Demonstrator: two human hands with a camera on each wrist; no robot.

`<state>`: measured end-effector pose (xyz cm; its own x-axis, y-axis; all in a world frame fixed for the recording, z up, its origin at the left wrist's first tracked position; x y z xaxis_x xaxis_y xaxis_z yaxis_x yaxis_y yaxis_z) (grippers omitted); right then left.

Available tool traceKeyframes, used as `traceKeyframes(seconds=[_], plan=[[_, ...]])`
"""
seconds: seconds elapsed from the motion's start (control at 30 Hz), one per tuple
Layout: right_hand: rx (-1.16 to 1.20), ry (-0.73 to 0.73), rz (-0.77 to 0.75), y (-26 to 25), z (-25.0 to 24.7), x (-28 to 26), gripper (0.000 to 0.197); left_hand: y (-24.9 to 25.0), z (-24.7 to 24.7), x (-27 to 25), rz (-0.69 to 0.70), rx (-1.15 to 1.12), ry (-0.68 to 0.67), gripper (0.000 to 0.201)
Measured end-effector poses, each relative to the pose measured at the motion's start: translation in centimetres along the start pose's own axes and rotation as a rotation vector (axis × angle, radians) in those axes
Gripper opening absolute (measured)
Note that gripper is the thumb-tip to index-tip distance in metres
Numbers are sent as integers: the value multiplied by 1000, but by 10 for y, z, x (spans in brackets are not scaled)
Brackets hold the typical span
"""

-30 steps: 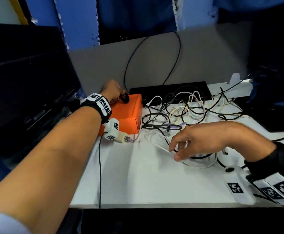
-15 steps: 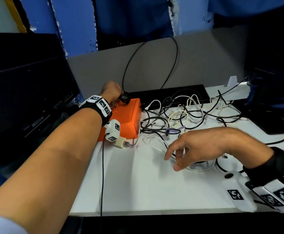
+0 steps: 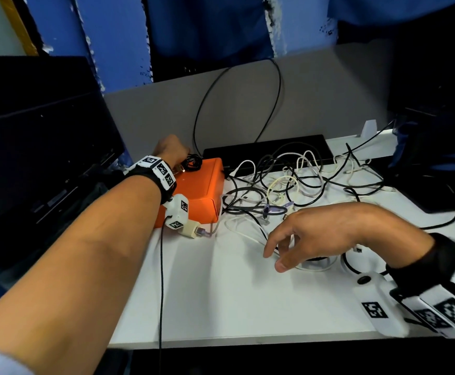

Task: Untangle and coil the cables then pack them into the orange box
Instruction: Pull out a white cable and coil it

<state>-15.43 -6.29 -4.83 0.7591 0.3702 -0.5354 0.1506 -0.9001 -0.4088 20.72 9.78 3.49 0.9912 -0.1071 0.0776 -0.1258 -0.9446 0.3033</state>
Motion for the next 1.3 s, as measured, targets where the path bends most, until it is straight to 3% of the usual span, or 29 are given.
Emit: traceKeyframes(seconds=[0.1,0.2,0.27,0.37,0.47,0.57,0.63,0.7,0.77,0.9,1.07,1.13,1.27,1.3], plan=[[-67,33,54,1,-3,-2,39,14,-16,-8,46,-18,60,31],[-83,29,92,6,-3,1,31,64,-25,-32,280,-90,70,12],[-56,61,110,11,-8,1,26,109,-10,-61,474,-131,-66,7],[-56,184,124,19,-26,-5,27,167,45,-120,722,-12,-438,23],[-47,239,126,25,-40,-17,31,189,98,-152,786,236,-559,34],[-41,271,162,38,-52,-33,32,190,137,-158,745,444,-529,45],[-26,308,204,53,-60,-44,29,192,145,-155,749,466,-467,38],[-3,374,229,68,-70,-52,28,196,131,-148,749,334,-374,23],[24,512,236,82,-86,-61,36,197,101,-139,722,62,-283,6],[134,880,191,94,-114,-81,60,191,38,-140,720,-404,-141,15],[220,980,104,90,-115,-79,75,184,-9,-183,873,-512,32,20],[265,991,37,83,-113,-75,70,188,-9,-209,963,-518,-22,18],[346,952,-141,64,-109,-66,21,186,-6,-244,1065,-574,-86,17],[394,928,-167,61,-108,-63,20,182,-3,-244,1059,-618,-92,16]])
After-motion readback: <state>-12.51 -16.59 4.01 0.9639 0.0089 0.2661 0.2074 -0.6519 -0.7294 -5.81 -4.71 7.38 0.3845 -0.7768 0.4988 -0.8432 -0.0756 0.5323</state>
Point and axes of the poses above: each hand's wrist, its own x-axis towards the middle knuckle, its own z-axis out of the palm, y = z × x, the point moved 10 cm from there along x, towards the middle knuckle, and after that the axes turned 11 degrees about -y, right-handed, at the moved point
